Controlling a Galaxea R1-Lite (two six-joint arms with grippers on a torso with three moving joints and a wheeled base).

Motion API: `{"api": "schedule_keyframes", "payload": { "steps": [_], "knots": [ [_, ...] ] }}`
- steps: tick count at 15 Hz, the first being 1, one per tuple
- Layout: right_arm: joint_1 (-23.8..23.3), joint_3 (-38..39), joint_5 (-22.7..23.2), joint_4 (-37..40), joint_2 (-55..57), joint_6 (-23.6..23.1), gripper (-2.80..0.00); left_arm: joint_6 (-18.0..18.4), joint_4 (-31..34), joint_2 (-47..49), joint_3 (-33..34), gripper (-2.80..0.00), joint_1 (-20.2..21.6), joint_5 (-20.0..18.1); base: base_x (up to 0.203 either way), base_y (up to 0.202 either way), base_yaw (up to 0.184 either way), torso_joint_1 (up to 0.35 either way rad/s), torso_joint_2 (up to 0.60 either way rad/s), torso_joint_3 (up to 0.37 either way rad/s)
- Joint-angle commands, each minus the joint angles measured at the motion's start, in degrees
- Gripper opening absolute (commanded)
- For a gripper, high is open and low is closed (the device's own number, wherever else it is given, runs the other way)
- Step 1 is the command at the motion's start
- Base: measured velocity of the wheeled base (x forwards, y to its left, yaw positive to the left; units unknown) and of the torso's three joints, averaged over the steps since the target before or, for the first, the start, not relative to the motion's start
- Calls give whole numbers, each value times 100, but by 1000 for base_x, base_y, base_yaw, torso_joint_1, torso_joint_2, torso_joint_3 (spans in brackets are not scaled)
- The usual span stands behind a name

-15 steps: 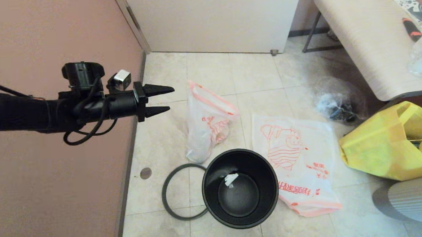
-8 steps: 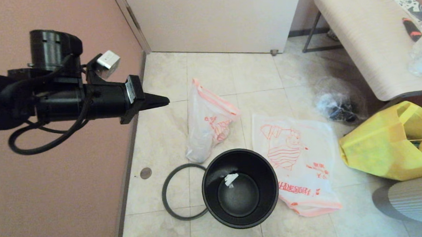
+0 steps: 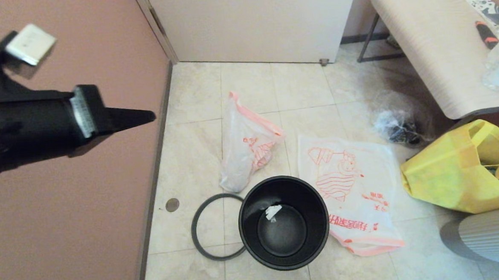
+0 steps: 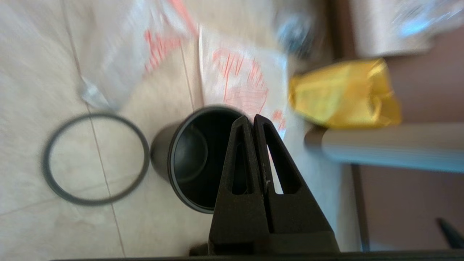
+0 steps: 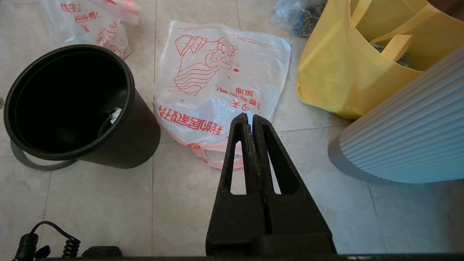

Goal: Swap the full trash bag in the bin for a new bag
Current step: Pick up a new trash bag

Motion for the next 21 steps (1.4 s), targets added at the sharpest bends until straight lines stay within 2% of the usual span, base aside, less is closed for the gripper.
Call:
{"api": "schedule_keyframes", "payload": {
  "steps": [1,3,6,8,11,13,14,15,18,19,21],
  "knots": [
    [2,62,0,-3,5,0,-280,-47,45,-1360,339,-280,12,107,0,0,0,0,0,0],
    [2,62,0,-3,5,0,-280,-105,402,-2413,595,-280,123,416,0,0,0,0,0,0],
    [2,62,0,-3,5,0,-280,-240,1307,-3681,757,-280,608,712,0,0,0,0,0,0],
    [2,62,0,-3,5,0,-280,-291,2004,-4301,783,-280,1185,735,0,0,0,0,0,0],
    [2,62,0,-3,5,0,-280,-276,2703,-5242,1116,-280,1512,526,0,0,0,0,0,0],
    [2,62,0,-3,5,6,-280,-186,3199,-5557,1396,-280,1894,608,0,0,0,0,0,0],
    [2,62,0,-3,5,9,-280,46,3237,-5796,1605,-280,1946,564,0,0,0,0,0,0],
    [2,62,0,-3,5,5,-280,597,3159,-5953,1858,-280,2057,413,0,0,0,0,0,0],
    [1,62,0,-3,5,9,-280,1471,2610,-6443,2955,-280,2134,274,0,0,0,0,0,0],
    [2,62,0,-3,5,9,-280,1811,2128,-6634,3483,-280,2125,296,0,0,0,0,0,0],
    [2,62,0,-3,5,9,-280,2263,867,-6871,4537,-280,2115,316,0,0,0,0,0,0]
  ]
}}
